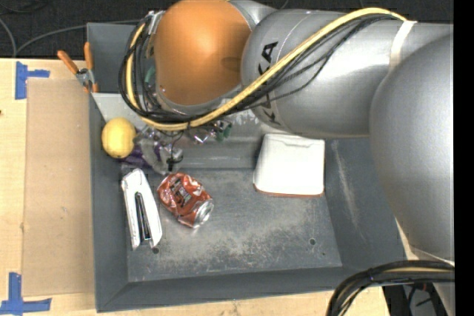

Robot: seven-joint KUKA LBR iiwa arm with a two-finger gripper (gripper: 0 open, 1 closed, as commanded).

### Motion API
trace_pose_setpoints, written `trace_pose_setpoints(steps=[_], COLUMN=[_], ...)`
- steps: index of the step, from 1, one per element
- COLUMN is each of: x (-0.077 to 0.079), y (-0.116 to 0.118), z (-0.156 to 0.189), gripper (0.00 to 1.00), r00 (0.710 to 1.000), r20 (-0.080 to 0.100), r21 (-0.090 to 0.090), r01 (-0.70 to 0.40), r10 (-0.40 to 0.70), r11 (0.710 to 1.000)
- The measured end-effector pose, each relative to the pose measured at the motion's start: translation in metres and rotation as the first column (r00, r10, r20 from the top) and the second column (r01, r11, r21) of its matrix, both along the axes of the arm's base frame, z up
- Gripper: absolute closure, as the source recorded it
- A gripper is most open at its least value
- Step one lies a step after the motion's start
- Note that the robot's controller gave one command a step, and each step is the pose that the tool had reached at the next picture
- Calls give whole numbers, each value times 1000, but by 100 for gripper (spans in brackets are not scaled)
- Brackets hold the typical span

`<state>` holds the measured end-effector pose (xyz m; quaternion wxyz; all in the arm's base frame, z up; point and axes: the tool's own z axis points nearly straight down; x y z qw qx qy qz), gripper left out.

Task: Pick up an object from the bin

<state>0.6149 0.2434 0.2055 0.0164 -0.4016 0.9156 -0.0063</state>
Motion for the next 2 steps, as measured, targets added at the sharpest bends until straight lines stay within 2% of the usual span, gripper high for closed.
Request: trace_pose_setpoints(steps=[1,2], x=[-72,-48], y=[-2,-6], z=[-99,-63], gripper=[100,100], r00=[986,1000], r20=[-8,10], r21=[3,4], r01=[165,-6], r10=[-165,6], r11=[986,1000])
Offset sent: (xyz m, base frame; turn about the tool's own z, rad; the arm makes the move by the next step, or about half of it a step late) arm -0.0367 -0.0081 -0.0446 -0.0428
